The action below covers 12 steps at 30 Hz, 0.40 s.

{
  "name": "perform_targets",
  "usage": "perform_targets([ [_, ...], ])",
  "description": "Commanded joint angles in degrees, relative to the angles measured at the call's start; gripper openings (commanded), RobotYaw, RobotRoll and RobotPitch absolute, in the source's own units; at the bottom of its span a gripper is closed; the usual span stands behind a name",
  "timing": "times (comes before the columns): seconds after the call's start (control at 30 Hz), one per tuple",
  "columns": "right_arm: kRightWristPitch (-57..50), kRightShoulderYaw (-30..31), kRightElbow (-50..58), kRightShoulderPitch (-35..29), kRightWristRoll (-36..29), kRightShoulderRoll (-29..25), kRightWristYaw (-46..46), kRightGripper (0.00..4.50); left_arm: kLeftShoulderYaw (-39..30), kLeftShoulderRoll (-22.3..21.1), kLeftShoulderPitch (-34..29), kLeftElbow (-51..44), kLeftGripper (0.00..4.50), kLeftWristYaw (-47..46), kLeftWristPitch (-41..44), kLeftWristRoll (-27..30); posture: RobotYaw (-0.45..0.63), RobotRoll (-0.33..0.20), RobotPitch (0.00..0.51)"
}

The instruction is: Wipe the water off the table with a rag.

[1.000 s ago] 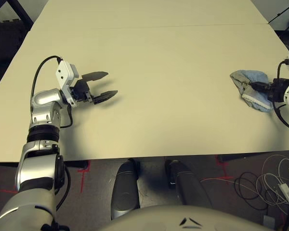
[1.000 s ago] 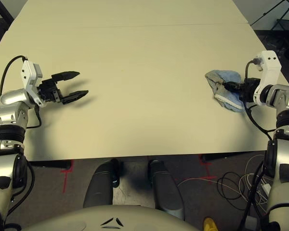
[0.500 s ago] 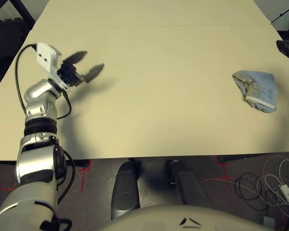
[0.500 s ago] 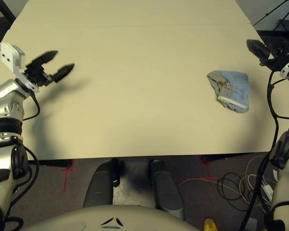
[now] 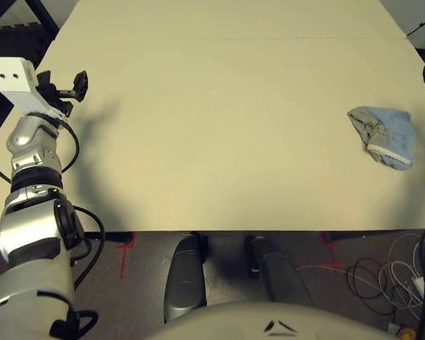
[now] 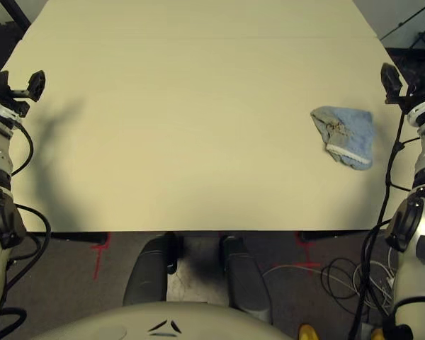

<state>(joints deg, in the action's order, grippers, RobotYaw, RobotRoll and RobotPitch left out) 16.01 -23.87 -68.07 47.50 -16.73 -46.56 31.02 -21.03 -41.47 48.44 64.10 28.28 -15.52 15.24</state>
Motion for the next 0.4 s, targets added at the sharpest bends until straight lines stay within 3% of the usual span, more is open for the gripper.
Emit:
perform_targets([
  [0.03,0.7,-1.7,-1.5,-0.6,-0.8,0.4,-0.6,4.46,-0.3,0.2,-1.7,0.9,4.50,-1.0,-1.0,-0.7,0.16,0.000,0.191],
  [0.4,0.5,-2.8,-1.1,-0.6,-0.9,1.5,-0.9,4.46,0.0,0.5,-1.8,1.2,4.50,-1.7,-1.6,-1.4,0.15,0.000,0.193],
])
